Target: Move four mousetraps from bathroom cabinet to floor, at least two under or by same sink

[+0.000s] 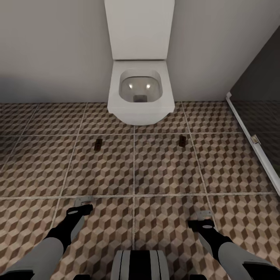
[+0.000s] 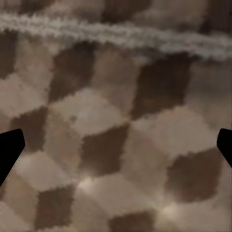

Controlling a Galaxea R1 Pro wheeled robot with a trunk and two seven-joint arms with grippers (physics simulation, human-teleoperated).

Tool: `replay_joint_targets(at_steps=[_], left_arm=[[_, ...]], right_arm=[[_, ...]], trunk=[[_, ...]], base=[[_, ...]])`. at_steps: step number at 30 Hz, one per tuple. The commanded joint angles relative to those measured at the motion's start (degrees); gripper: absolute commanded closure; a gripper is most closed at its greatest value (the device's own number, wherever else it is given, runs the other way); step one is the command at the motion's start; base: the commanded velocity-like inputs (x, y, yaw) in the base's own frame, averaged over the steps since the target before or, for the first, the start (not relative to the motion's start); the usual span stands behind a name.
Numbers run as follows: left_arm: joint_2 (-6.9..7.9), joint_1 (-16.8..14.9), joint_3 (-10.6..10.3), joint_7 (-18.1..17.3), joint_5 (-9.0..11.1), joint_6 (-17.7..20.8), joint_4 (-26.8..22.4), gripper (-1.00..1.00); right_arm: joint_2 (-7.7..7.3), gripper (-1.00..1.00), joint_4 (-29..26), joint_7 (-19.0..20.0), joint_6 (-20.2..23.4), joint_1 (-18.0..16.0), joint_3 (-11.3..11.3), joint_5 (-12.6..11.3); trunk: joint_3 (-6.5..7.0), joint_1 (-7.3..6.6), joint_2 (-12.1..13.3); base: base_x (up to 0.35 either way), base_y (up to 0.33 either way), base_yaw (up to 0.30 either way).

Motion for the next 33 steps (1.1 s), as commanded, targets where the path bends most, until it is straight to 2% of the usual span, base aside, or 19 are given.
replay_joint_targets(at_steps=[1,33], left_arm=[[-0.01,0.0,-0.1,0.2,0.6,0.3,-0.1,-1.00],[0.02,0.0,-0.1,0.1,0.7,0.3,-0.1,-1.00]], right_arm=[[0.01,-1.00,0.0,-0.1,0.1,0.0,-0.2,0.6],[0.10,-1.00,0.0,-0.2,0.9,0.0,-0.4,0.5]], trunk=[[0.20,-0.03,0.0],[7.29,-0.86,0.4]], base=[[-0.001,0.000,0.000],[0.000,0.000,0.000]])
